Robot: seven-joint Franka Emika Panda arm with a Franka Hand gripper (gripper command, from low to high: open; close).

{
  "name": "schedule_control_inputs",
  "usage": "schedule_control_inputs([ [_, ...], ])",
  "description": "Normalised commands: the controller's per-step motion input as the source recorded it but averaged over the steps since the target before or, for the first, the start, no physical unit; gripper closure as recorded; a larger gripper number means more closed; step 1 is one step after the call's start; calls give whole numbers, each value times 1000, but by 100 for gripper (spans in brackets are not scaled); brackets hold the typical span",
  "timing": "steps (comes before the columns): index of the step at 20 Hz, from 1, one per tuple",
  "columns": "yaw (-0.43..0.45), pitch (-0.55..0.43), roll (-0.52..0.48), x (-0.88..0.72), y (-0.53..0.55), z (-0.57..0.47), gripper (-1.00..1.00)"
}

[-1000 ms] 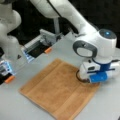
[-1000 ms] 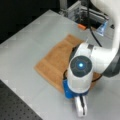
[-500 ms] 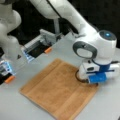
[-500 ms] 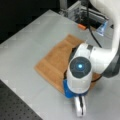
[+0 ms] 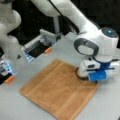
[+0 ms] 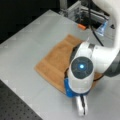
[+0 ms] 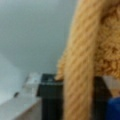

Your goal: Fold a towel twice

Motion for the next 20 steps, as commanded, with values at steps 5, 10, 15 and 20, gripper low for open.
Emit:
schedule_control_inputs([
  [5,14,70,-156,-38,-59,91,100],
  [10,-1,28,-150,-267,-185,149,100],
  [15,17,-1,-60,-526,-233,182,100],
  [20,46,-205,42,-630,-161,16,100],
])
